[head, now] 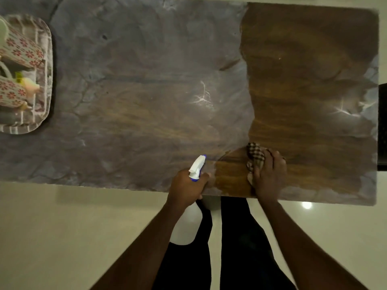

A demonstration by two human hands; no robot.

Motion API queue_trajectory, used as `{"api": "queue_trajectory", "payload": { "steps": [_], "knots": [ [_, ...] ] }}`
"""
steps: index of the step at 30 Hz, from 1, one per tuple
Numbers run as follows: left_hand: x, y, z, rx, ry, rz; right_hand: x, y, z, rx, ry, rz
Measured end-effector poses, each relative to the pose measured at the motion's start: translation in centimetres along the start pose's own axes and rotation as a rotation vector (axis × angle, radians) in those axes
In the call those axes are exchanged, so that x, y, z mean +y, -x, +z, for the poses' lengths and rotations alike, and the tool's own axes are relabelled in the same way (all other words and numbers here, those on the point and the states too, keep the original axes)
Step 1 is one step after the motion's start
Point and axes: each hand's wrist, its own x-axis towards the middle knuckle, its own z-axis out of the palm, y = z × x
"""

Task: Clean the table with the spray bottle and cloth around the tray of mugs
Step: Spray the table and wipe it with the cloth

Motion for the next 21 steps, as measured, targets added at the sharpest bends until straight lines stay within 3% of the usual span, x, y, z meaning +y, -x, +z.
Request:
{"api": "queue_trajectory", "payload": {
  "steps": [1,2,5,7,9,11,13,15,18,20,21],
  "knots": [
    [0.4,-0.2,-0.2,0.002,0.006,0.018,-2.5,-0.7,0.4,0.055,-0.03,0.072],
    [0.8,-0.5,-0.5,0.019,0.022,0.031,-5.3,-0.8,0.9,0.066,-0.032,0.015],
    [2.4,-1.4,-1.3,0.051,0.06,0.064,-9.5,2.3,2.7,-0.072,-0.029,-0.556],
    [3.9,-1.8,-2.0,0.002,0.095,0.091,-7.6,2.7,1.7,-0.142,-0.05,-0.689],
    [5.2,-2.3,-2.4,-0.061,0.056,0.139,-5.0,1.3,0.3,-0.094,-0.032,-0.566],
    [6.5,-2.8,-3.0,-0.054,0.039,0.178,-3.9,-1.4,-0.7,-0.075,-0.029,-0.278],
    [7.3,-3.7,-3.2,-0.023,0.03,0.193,-6.2,-4.7,-0.2,-0.027,-0.056,0.002],
    [8.3,-4.4,-3.3,-0.047,0.034,0.206,-10.7,-6.6,1.1,0.021,-0.084,0.049],
    [10.0,-5.7,-3.8,-0.07,-0.007,0.215,-15.0,-5.1,3.2,0.014,-0.075,-0.401],
    [11.2,-6.6,-4.4,-0.052,-0.065,0.208,-13.2,-3.6,2.9,-0.114,-0.004,-0.742],
    [11.9,-7.0,-4.7,-0.046,-0.073,0.19,-11.3,-3.8,2.1,-0.148,0.014,-0.815]
  ]
}}
